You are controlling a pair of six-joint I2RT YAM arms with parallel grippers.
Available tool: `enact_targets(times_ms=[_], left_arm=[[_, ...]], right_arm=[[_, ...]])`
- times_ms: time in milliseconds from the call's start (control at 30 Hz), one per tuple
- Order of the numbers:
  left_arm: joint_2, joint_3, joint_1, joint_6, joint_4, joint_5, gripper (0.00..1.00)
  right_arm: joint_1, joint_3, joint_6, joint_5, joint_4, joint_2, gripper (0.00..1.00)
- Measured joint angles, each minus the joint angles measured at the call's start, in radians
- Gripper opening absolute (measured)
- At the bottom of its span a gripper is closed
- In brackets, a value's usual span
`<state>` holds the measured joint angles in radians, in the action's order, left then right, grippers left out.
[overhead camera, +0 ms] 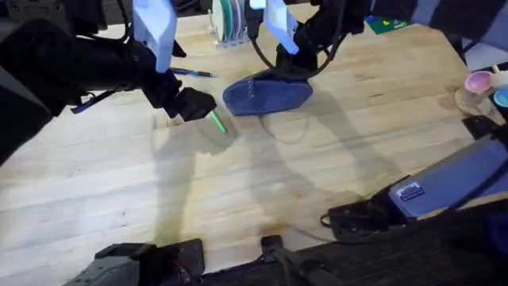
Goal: Unzip the bag, pick up the pens from the table one at a time and place them inside, then zip the bag closed.
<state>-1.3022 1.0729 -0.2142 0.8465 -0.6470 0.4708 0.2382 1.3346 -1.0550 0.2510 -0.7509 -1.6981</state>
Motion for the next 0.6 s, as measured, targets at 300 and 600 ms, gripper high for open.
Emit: enact_targets(times_ms=[300,600], left_arm=[[0.000,0.000,0.000,0.000,0.000,0.000,0.993],[0.000,0.000,0.000,0.000,0.000,0.000,0.993]], right_arm=[[0.003,0.000,0.000,0.000,0.007,-0.052,0.032],[0.022,0.003,0.000,0.000,-0.012,-0.065,0.033]])
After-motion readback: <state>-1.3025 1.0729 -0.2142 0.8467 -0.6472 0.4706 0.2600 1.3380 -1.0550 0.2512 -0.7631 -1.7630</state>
